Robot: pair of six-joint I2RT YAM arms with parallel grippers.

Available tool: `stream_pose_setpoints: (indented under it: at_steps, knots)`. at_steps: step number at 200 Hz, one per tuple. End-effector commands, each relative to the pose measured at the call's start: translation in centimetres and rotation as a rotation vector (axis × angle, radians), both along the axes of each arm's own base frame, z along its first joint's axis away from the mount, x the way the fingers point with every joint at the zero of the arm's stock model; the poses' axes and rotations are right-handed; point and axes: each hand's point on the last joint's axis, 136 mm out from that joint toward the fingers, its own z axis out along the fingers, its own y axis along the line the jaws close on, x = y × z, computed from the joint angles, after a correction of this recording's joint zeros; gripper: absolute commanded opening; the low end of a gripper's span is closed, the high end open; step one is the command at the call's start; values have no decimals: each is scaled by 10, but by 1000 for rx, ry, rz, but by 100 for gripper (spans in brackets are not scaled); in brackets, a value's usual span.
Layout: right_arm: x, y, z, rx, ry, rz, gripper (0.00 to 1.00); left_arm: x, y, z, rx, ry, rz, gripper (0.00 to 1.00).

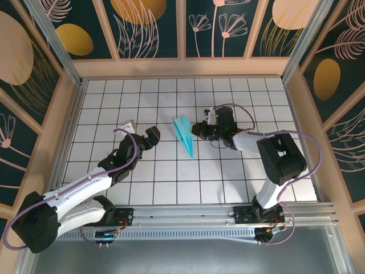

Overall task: Fold a paper plane with a square sheet of paper (fold left side to right side)
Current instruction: Turn over the paper plane at the center of the table.

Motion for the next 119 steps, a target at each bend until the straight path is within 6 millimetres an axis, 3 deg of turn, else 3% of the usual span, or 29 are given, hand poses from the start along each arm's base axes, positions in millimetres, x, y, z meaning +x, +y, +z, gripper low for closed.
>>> stream_pose_setpoints:
  at_steps: [1,48,119]
  knots:
    - [2,6,-8,42,2,9,0,4,-4,4,-24,2,-4,99]
    - [3,-1,-37,-36,46,-9,0,8,-10,-3,-21,27,-19,99]
    - [3,-14,-55,-118,65,-50,1,12,-21,-15,-18,70,-49,99]
